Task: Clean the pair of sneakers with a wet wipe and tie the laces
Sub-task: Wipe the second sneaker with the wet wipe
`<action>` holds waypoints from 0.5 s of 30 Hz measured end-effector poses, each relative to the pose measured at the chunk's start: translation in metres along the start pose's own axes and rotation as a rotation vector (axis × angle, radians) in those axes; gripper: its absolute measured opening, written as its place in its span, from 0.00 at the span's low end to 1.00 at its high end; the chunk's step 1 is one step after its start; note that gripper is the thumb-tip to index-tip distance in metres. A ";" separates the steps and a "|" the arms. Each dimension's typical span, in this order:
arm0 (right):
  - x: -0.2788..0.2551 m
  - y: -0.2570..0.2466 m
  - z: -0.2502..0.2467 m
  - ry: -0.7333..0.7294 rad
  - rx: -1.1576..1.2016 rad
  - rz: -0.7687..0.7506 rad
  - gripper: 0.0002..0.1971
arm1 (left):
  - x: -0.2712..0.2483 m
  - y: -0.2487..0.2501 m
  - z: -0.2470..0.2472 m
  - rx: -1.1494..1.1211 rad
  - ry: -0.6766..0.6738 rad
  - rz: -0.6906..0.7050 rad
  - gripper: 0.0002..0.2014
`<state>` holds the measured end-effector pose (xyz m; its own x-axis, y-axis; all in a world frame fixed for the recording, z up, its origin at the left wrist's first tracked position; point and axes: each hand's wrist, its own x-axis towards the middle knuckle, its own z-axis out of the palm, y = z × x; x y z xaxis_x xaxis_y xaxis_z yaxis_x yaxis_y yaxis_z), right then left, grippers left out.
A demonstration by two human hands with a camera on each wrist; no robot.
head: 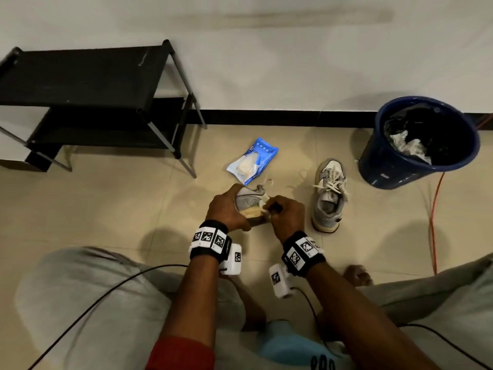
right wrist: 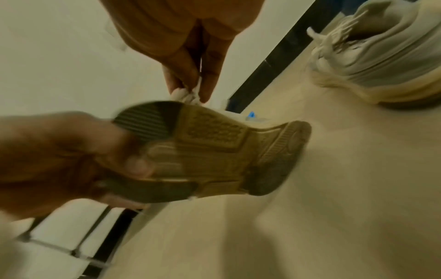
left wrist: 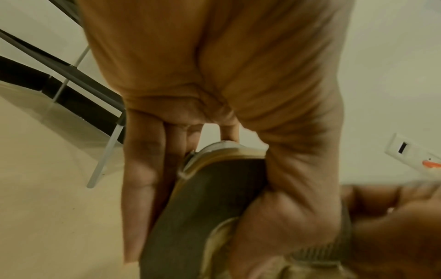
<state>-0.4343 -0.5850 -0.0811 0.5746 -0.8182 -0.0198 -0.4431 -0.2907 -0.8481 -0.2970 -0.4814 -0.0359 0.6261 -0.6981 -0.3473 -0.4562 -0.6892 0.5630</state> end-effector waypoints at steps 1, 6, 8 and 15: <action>0.005 0.008 -0.001 -0.015 -0.035 0.052 0.08 | 0.001 0.001 0.000 -0.004 0.004 0.000 0.45; 0.001 0.017 -0.007 0.027 0.091 0.035 0.11 | 0.002 0.003 0.003 -0.020 0.017 -0.012 0.45; 0.000 0.014 -0.009 0.014 0.205 0.045 0.18 | 0.001 0.007 0.005 -0.034 0.054 -0.002 0.45; -0.002 0.016 -0.006 -0.020 0.105 0.070 0.14 | -0.001 0.016 0.003 -0.095 0.049 -0.010 0.47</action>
<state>-0.4464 -0.5904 -0.0915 0.5586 -0.8245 -0.0904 -0.4088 -0.1788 -0.8949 -0.3063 -0.4920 -0.0288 0.6615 -0.6793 -0.3178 -0.3888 -0.6730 0.6292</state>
